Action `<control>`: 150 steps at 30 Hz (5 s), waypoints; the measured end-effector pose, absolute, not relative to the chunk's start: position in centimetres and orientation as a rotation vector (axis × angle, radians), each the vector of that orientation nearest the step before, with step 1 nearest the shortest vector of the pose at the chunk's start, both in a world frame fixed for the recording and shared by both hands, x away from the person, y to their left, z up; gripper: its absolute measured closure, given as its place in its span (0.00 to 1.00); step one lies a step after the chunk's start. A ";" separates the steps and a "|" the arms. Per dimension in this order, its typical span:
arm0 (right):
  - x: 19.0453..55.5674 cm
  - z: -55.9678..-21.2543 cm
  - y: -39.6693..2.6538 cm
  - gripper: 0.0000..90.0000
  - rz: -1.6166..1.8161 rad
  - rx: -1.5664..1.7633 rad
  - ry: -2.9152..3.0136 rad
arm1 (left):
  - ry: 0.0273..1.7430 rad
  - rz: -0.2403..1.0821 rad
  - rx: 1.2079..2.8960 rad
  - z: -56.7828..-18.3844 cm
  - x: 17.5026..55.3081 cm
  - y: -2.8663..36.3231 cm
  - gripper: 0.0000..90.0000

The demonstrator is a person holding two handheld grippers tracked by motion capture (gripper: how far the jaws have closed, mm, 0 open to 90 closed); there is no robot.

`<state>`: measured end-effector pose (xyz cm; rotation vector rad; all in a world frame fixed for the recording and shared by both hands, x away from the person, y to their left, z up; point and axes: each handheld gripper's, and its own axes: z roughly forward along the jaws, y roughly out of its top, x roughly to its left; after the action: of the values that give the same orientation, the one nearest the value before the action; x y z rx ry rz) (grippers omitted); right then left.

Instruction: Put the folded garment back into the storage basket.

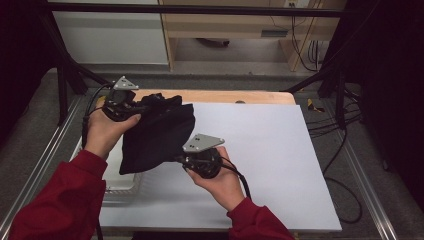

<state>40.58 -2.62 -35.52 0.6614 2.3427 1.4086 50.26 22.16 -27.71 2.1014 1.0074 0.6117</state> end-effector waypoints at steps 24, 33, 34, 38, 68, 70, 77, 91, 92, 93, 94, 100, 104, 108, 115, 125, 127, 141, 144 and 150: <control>42.2 -34.9 4.2 0.84 1.424 0.598 2.381 | 1.105 0.692 2.078 -27.1 49.9 27.5 0.84; 42.7 -35.3 6.4 0.84 1.426 0.583 2.391 | 1.151 0.699 2.067 -27.3 49.8 29.7 0.84; 42.8 -35.4 6.7 0.84 1.426 0.583 2.394 | 1.152 0.700 2.067 -27.3 49.8 29.8 0.84; 42.9 -35.6 7.6 0.84 1.427 0.577 2.397 | 1.163 0.704 2.066 -27.5 49.7 30.4 0.84; 43.2 -37.3 10.5 0.84 1.437 0.593 2.393 | 1.204 0.724 2.080 -28.3 49.9 31.6 0.84; 43.2 -37.4 10.6 0.84 1.438 0.594 2.395 | 1.208 0.724 2.078 -28.4 49.9 31.7 0.84; 43.1 -38.0 11.3 0.84 1.454 0.604 2.403 | 1.203 0.742 2.097 -28.5 49.6 31.8 0.84; 42.9 -38.5 12.2 0.84 1.477 0.610 2.409 | 1.212 0.757 2.100 -28.7 49.1 32.7 0.84; 42.9 -38.5 12.2 0.84 1.477 0.610 2.409 | 1.211 0.761 2.101 -28.7 49.0 32.7 0.84; 42.9 -38.6 12.2 0.84 1.479 0.613 2.410 | 1.211 0.761 2.102 -28.8 49.0 32.7 0.84; 42.9 -38.7 12.3 0.84 1.478 0.614 2.411 | 1.210 0.760 2.103 -28.8 49.0 32.7 0.84; 43.0 -39.0 12.5 0.84 1.470 0.618 2.418 | 1.219 0.752 2.105 -29.3 49.1 32.9 0.84; 42.8 -39.1 12.7 0.84 1.473 0.603 2.414 | 1.219 0.753 2.107 -29.4 49.2 32.9 0.84; 42.8 -39.3 12.9 0.84 1.472 0.606 2.415 | 1.221 0.749 2.110 -29.5 49.2 32.9 0.84; 42.7 -39.4 12.9 0.84 1.476 0.601 2.416 | 1.233 0.734 2.108 -29.7 49.3 33.2 0.84; 42.7 -39.6 13.0 0.84 1.481 0.599 2.426 | 1.253 0.720 2.115 -30.3 50.0 33.6 0.84; 42.7 -39.7 13.0 0.84 1.481 0.605 2.426 | 1.260 0.714 2.114 -30.7 50.3 33.7 0.84; 43.7 -40.4 14.1 0.84 1.475 0.644 2.444 | 1.338 0.701 2.121 -32.0 51.8 34.8 0.84; 44.0 -40.4 14.2 0.84 1.464 0.654 2.454 | 1.351 0.696 2.125 -32.2 52.2 34.8 0.84; 44.5 -40.3 14.7 0.74 1.437 0.643 2.481 | 1.356 0.649 2.154 -33.2 53.1 34.7 0.81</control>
<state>44.50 14.67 -40.35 0.6431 2.4812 1.4368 53.10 34.69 -33.22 2.1541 1.3561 0.6488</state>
